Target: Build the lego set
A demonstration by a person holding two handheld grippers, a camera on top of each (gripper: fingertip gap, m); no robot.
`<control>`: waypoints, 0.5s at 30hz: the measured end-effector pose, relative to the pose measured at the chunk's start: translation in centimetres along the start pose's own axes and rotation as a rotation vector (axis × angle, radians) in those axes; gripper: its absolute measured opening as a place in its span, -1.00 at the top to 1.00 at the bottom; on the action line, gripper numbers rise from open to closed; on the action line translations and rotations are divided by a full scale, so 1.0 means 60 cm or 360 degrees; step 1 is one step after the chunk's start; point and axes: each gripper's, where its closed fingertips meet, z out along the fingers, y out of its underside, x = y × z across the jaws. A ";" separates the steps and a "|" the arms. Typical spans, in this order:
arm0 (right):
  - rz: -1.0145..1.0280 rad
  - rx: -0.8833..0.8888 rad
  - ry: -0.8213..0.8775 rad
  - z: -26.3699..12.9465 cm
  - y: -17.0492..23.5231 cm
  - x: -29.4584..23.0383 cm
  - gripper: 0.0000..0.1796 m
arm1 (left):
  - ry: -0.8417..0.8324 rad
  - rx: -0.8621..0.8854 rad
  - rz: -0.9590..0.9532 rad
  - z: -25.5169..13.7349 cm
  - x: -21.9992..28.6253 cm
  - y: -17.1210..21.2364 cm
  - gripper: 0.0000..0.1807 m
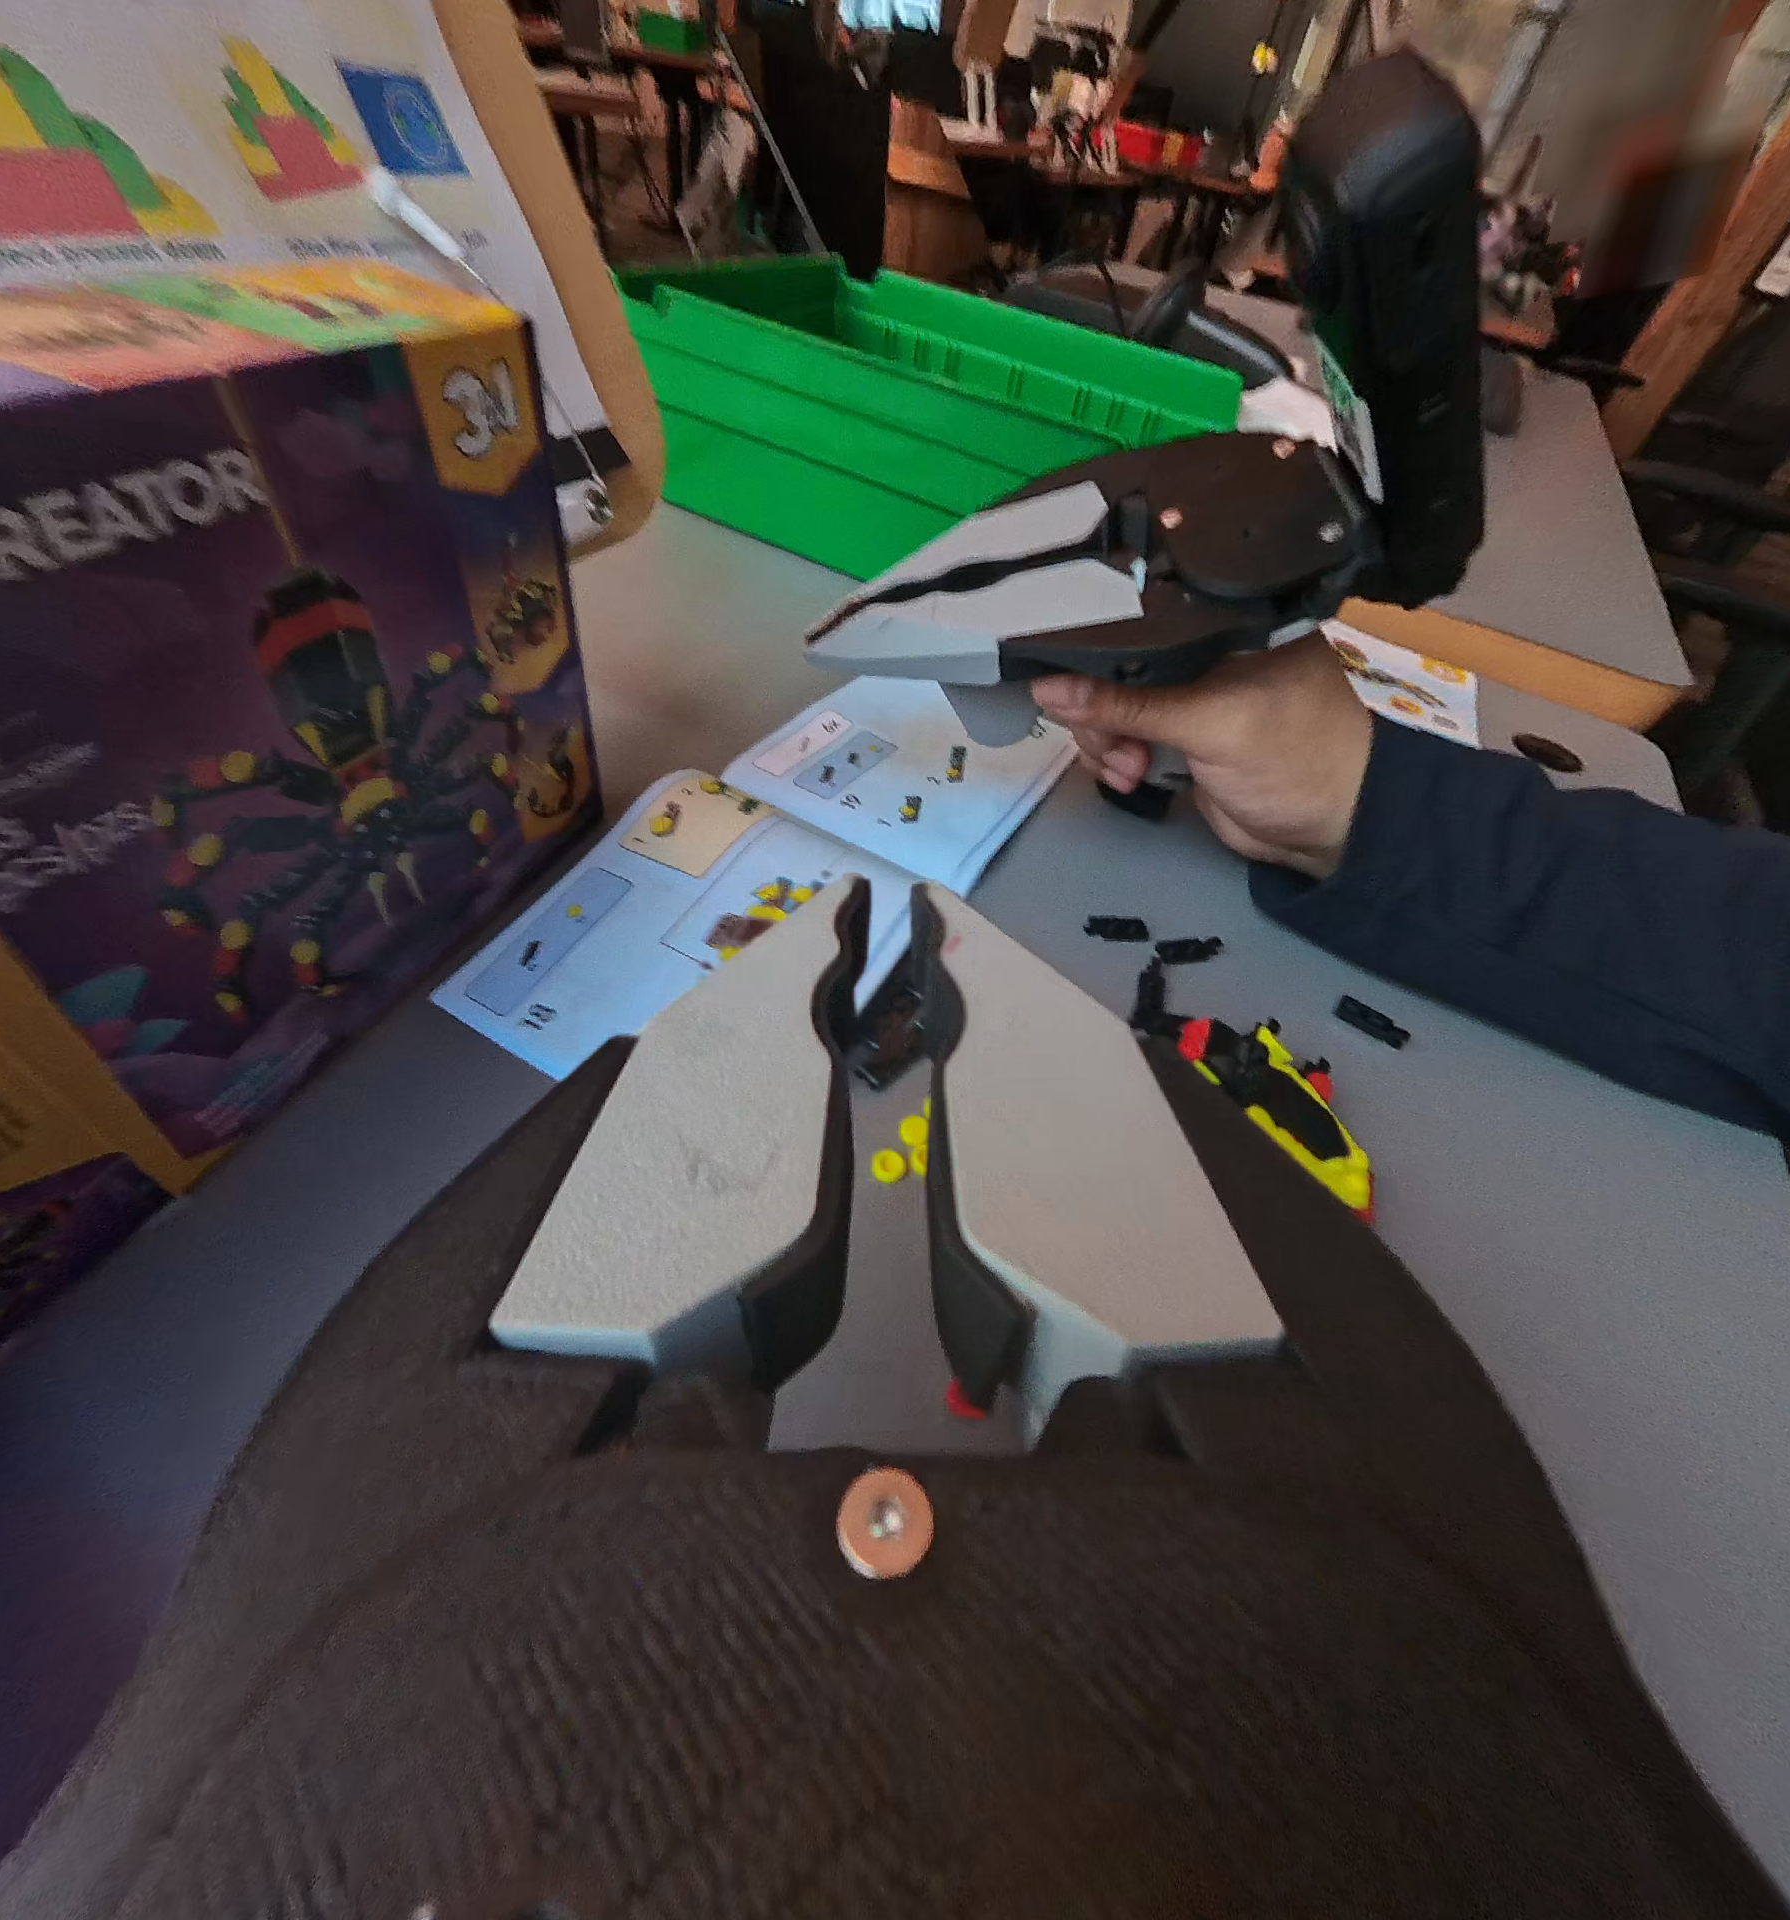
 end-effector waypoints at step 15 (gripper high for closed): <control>0.0046 0.0037 -0.0001 -0.003 -0.005 0.005 1.00 | -0.0545 0.0311 0.0066 -0.077 -0.116 -0.065 0.83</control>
